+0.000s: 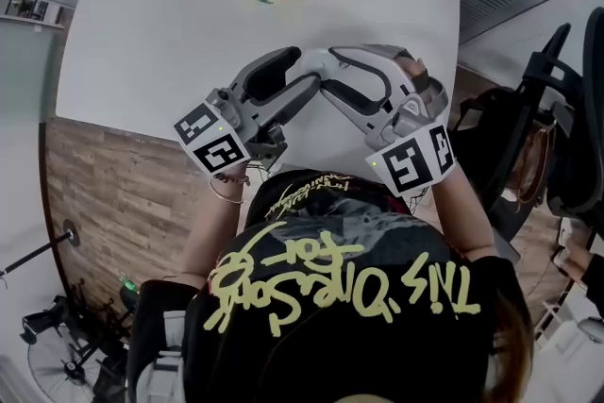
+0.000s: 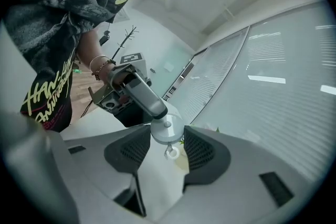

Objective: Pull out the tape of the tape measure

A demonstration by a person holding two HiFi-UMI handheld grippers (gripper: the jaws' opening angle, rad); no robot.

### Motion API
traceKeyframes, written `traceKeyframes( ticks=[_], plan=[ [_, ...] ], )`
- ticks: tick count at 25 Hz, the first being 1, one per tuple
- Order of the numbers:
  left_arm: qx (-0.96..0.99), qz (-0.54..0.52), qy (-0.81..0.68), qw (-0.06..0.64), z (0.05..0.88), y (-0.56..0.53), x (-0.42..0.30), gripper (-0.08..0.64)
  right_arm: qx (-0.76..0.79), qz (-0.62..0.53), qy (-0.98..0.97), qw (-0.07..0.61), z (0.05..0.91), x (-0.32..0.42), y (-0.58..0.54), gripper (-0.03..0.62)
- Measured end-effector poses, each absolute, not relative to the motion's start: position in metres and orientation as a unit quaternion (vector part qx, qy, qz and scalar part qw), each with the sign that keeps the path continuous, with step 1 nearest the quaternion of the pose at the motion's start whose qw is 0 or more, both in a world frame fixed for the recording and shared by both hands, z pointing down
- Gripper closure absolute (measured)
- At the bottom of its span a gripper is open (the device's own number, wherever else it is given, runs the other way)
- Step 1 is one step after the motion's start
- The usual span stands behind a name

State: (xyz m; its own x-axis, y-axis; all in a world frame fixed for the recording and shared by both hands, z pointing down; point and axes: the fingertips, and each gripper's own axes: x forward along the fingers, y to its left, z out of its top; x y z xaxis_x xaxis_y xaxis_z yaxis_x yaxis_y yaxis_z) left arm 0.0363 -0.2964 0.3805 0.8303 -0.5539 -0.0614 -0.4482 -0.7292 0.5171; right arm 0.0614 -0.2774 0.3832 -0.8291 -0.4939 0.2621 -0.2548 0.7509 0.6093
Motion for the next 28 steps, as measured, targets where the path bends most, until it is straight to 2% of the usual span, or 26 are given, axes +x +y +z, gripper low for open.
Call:
traceKeyframes(
  ticks=[8, 16, 22, 28],
  plan=[
    [0.92, -0.096, -0.273, 0.265, 0.382, -0.301, 0.034, 0.374, 0.213, -0.318, -0.902, 0.201, 0.377, 0.056, -0.277, 0.387],
    [0.922, -0.082, -0.272, 0.263, 0.379, -0.3, 0.034, 0.382, 0.219, -0.337, -0.894, 0.198, 0.373, 0.051, -0.277, 0.388],
    [0.927, -0.097, -0.242, 0.268, 0.374, -0.296, 0.037, 0.48, 0.222, -0.344, -0.89, 0.203, 0.372, 0.047, -0.279, 0.388],
    [0.925, -0.111, -0.224, 0.288, 0.372, -0.296, 0.036, 0.496, 0.223, -0.351, -0.887, 0.199, 0.37, 0.045, -0.279, 0.388]
  ],
)
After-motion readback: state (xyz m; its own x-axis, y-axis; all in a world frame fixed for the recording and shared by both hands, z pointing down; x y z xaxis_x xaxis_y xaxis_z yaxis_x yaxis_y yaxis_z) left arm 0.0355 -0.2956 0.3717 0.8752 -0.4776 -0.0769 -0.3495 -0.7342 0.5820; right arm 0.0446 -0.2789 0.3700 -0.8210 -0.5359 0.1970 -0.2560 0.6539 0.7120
